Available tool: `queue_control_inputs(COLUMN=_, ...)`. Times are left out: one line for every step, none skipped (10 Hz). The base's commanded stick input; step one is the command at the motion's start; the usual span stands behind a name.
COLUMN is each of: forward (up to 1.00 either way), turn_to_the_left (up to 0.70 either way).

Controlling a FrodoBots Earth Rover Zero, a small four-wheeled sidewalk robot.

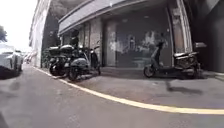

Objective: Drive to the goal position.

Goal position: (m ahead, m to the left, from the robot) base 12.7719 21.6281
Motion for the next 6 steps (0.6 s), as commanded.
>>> queue_control_inputs(forward=0.45, turn_to_the_left=0.00)
queue_control_inputs(forward=0.45, turn_to_the_left=0.00)
queue_control_inputs(forward=0.45, turn_to_the_left=0.00)
queue_control_inputs(forward=0.45, turn_to_the_left=0.00)
queue_control_inputs(forward=0.45, turn_to_the_left=0.00)
queue_control_inputs(forward=0.45, turn_to_the_left=0.00)
